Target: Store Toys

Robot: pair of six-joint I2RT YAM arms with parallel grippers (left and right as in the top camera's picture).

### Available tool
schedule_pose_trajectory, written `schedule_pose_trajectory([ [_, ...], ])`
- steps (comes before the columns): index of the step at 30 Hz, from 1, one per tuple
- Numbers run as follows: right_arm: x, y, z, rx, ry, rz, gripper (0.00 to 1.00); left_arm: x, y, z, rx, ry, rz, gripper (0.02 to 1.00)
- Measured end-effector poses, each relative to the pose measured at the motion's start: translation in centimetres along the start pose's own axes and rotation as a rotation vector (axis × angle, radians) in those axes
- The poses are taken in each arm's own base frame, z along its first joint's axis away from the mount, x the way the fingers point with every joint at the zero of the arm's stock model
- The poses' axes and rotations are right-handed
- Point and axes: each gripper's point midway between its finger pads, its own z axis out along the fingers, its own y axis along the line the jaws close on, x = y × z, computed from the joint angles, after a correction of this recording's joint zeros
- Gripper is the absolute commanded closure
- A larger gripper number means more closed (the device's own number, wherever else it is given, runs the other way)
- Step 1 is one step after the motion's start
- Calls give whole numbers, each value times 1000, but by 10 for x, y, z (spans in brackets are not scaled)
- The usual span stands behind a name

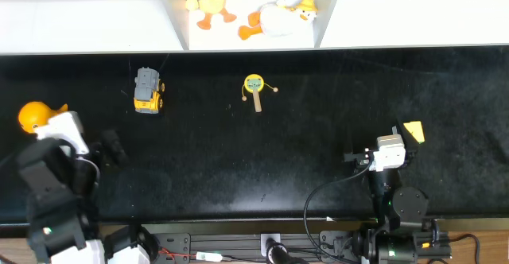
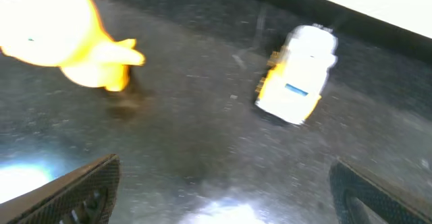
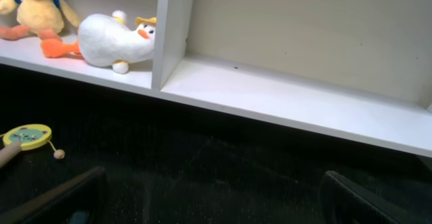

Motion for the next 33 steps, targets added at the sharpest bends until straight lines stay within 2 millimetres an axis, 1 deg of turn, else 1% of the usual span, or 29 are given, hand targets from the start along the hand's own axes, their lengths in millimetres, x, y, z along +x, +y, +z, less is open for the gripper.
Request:
schedule_pose_trajectory([
  [4, 0, 0, 0, 0, 0, 0, 5, -10, 22, 0, -40, 12, -17, 25],
  [9, 0, 0, 0, 0, 0, 0, 5, -10, 52, 2, -88, 64, -11, 25],
  [12, 0, 0, 0, 0, 0, 0, 5, -9, 67, 2, -94, 86, -1, 25],
  [17, 0, 0, 0, 0, 0, 0, 7, -18, 96, -8, -121, 51, 31, 25],
  [20, 0, 0, 0, 0, 0, 0, 5, -26, 112, -8, -148, 24, 91, 23],
  [23, 0, 0, 0, 0, 0, 0, 3, -36, 124, 4, -150, 14, 161, 23],
  [27, 0, 0, 0, 0, 0, 0, 5, -41, 143, 31, -147, 24, 214, 23],
  [29, 0, 0, 0, 0, 0, 0, 7, -44, 149, 44, -142, 23, 236, 23],
  [31, 0, 0, 0, 0, 0, 0, 5, -44, 150, 56, -125, 31, 255, 20],
  [33, 0, 0, 0, 0, 0, 0, 5, -42, 145, 65, -101, 45, 266, 23],
])
